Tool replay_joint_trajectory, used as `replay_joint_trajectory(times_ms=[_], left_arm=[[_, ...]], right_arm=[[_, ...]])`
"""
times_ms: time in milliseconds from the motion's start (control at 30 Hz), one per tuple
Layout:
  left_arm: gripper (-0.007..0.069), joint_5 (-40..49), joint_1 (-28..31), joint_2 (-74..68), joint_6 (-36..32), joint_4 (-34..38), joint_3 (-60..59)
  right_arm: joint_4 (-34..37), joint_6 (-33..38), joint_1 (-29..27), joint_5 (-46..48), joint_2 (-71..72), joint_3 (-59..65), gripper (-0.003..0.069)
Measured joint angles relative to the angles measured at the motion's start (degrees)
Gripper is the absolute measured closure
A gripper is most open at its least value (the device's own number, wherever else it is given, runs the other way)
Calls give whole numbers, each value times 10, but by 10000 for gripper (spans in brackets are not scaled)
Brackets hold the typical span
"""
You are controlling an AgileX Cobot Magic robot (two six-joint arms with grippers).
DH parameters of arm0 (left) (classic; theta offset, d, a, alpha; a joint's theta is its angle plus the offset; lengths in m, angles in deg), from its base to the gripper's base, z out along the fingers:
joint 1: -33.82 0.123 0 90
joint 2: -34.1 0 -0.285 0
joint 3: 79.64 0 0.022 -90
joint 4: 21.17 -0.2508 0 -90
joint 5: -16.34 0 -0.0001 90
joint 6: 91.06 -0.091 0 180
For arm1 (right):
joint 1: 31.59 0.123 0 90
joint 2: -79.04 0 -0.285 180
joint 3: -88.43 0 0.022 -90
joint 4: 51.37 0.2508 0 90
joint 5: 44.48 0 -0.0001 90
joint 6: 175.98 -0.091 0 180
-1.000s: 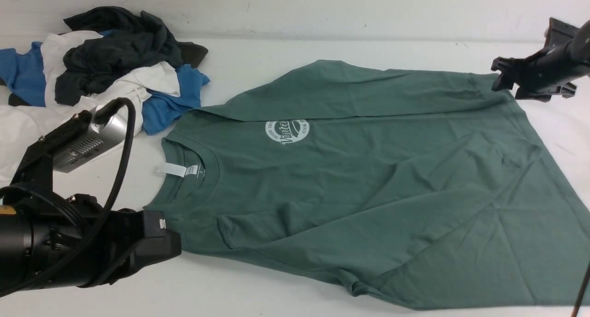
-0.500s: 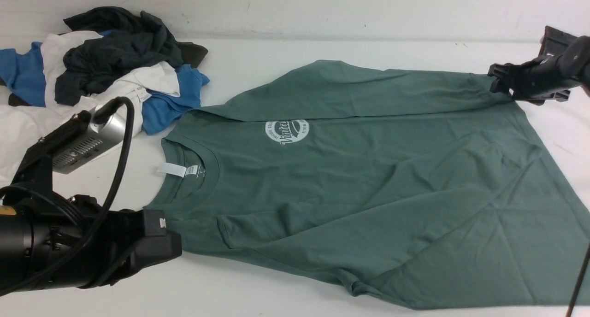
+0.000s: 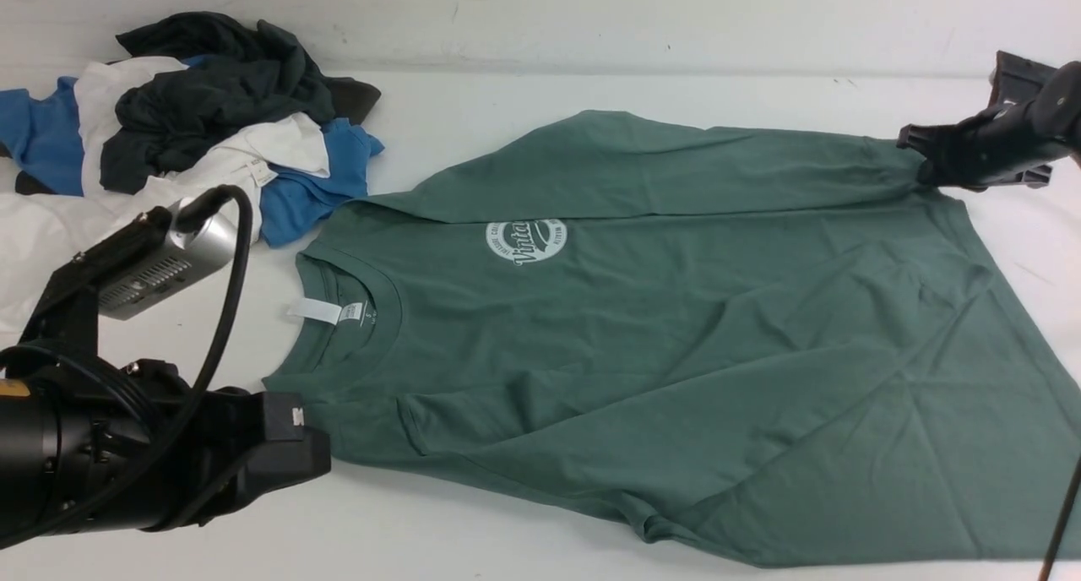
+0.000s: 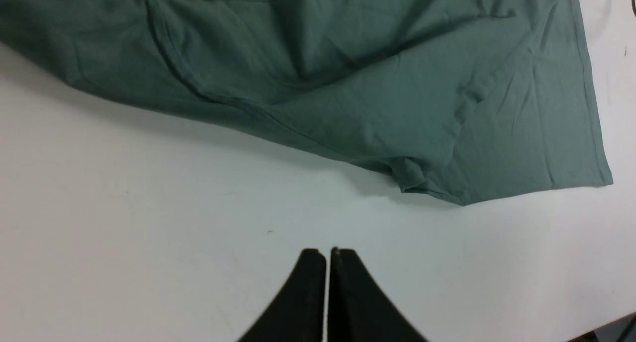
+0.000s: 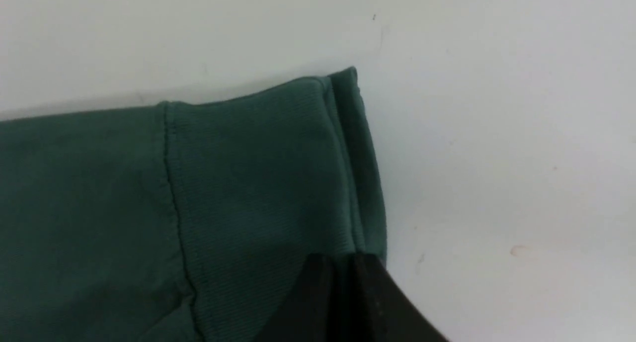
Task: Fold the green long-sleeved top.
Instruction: Hold the cuff with your right arm as far away from the cuff
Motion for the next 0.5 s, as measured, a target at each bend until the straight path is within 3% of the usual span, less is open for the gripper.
replay_joint_trajectory(times_ms=[233,500], left_arm=[[625,1,0,0,0,-4,0],[625,1,0,0,0,-7,0]], right_arm=[[-52,6,1,24,29,0,636],[-54,6,2,29,45,0,636]])
